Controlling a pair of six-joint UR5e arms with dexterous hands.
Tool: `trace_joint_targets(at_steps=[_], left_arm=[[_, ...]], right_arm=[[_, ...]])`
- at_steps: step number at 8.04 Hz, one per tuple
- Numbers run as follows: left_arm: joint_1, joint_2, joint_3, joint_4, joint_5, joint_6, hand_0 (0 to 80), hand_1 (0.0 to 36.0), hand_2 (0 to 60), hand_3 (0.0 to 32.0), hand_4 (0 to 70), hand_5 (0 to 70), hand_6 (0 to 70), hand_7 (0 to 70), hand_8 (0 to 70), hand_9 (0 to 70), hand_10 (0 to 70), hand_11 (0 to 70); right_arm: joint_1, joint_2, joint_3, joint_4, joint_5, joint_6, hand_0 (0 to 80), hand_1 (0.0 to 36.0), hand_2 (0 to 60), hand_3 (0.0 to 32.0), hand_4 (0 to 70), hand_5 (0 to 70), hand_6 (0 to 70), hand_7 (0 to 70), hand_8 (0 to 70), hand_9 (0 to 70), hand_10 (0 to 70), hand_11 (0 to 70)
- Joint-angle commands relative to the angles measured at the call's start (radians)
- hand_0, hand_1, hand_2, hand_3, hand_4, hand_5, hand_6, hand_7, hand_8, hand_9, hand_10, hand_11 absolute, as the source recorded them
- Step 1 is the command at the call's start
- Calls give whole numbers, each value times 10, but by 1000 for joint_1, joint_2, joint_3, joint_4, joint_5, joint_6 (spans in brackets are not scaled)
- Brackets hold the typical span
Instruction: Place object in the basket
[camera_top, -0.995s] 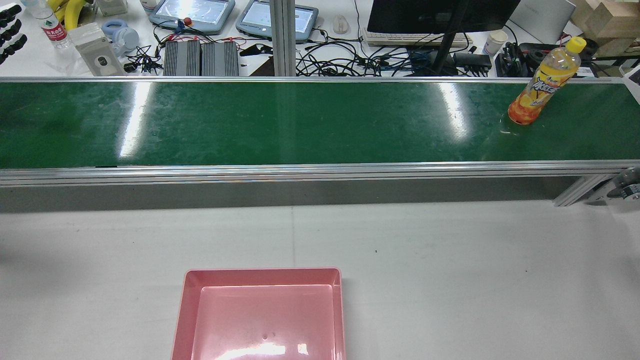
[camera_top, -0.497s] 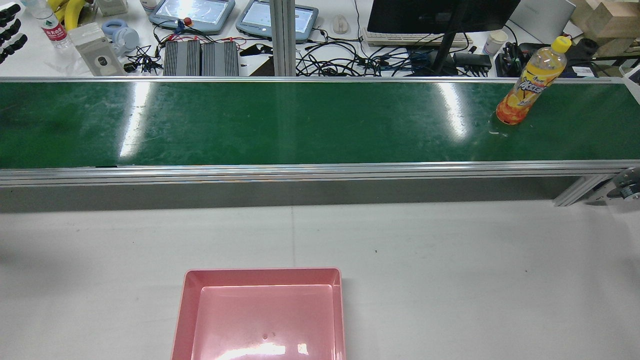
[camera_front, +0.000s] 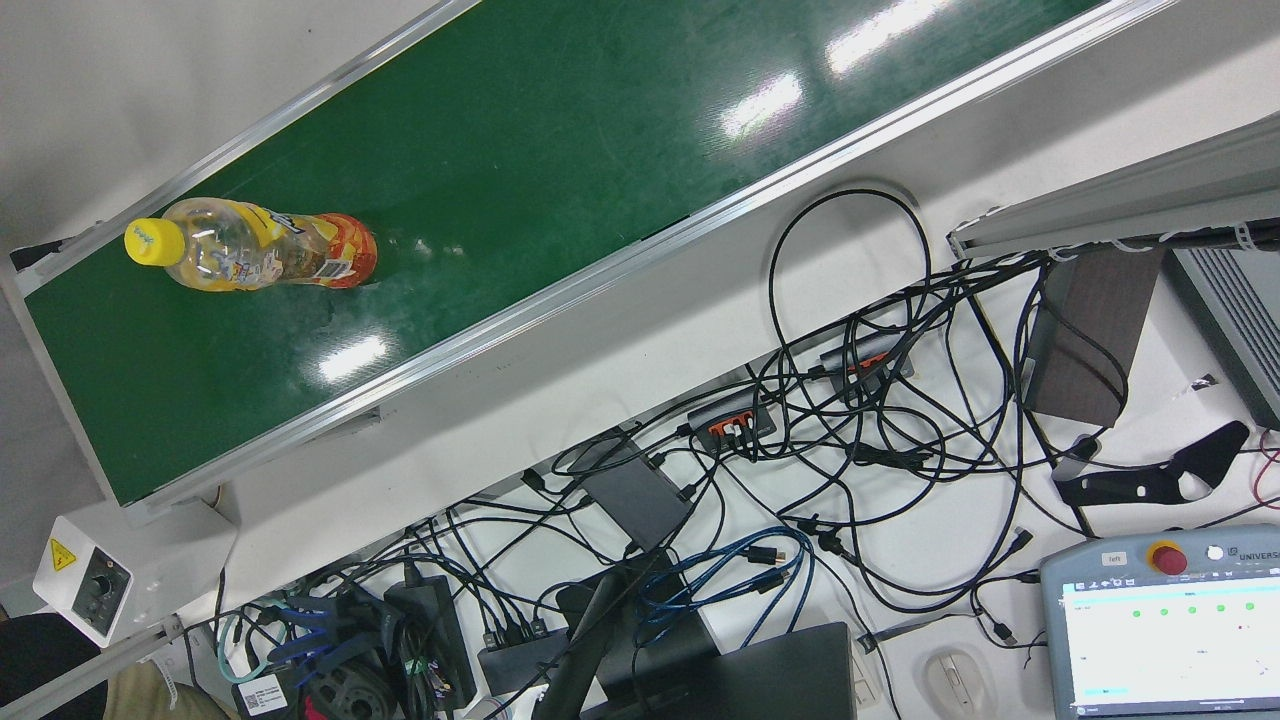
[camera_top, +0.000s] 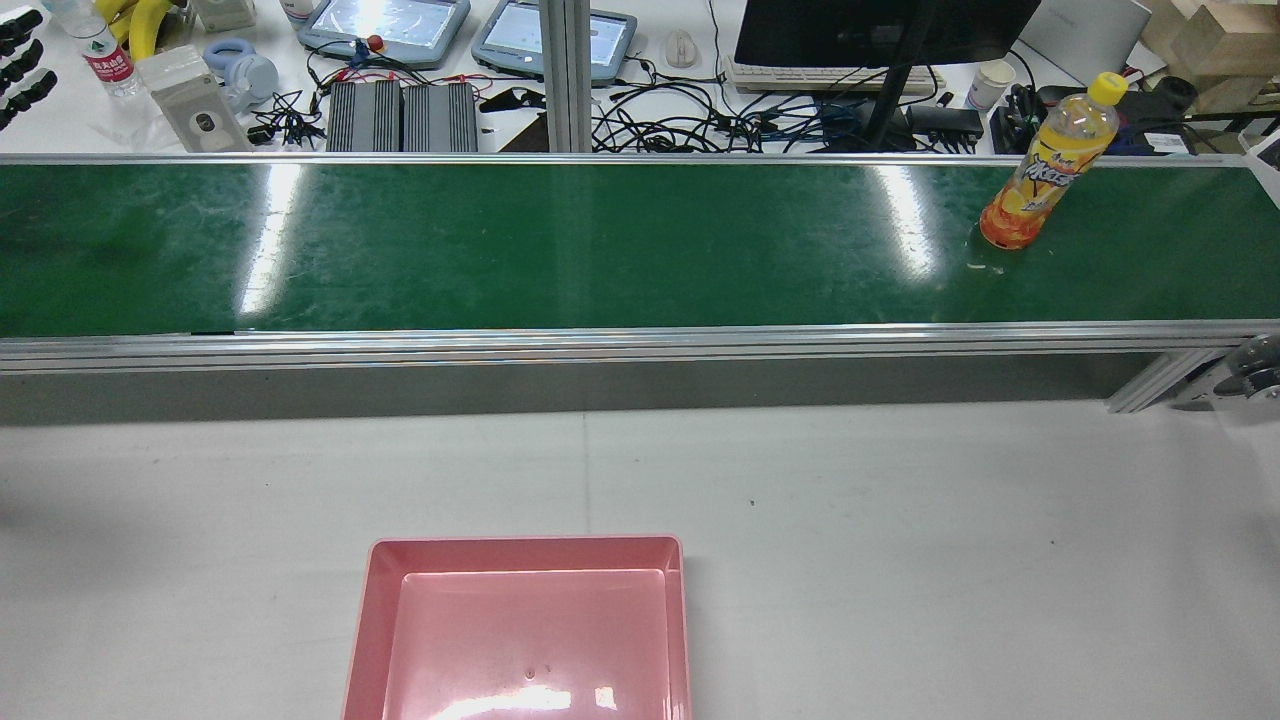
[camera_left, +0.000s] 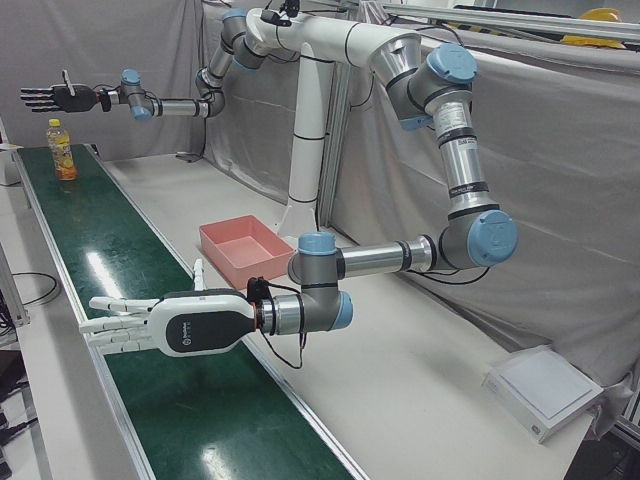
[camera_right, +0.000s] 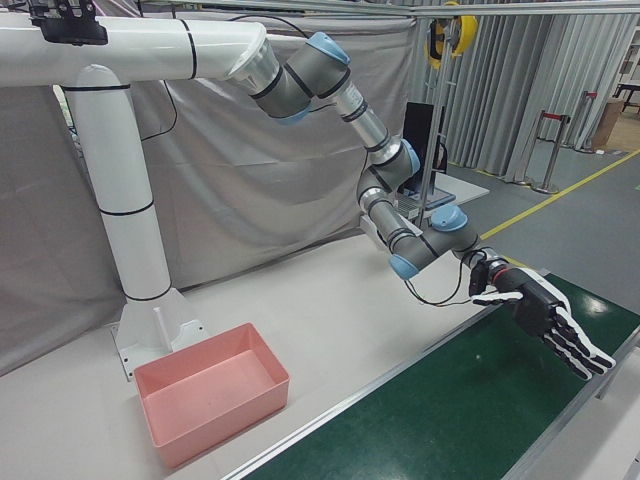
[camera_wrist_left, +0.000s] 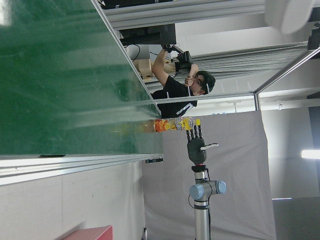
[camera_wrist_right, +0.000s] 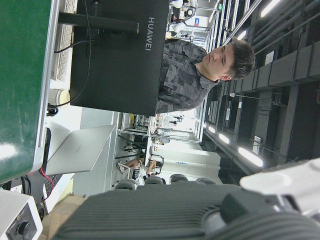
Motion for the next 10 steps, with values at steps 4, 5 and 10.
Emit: trace_joint_targets(at_steps=[4, 5, 10], left_arm=[[9, 2, 10, 0, -2, 11, 615, 103, 0, 0, 129, 84, 0, 0, 0, 0, 19, 49], [9, 2, 10, 0, -2, 11, 616, 103, 0, 0, 129, 83, 0, 0, 0, 0, 18, 47], [11, 0, 10, 0, -2, 11, 632, 103, 0, 0, 126, 55, 0, 0, 0, 0, 15, 44]], right_arm=[[0, 0, 0, 2, 0, -2, 0, 0, 0, 0, 0, 0, 0, 0, 0, 0, 0, 0], [0, 0, 0, 0, 0, 0, 0, 0, 0, 0, 0, 0, 0, 0, 0, 0, 0, 0], [0, 0, 0, 0, 0, 0, 0, 0, 0, 0, 0, 0, 0, 0, 0, 0, 0, 0]])
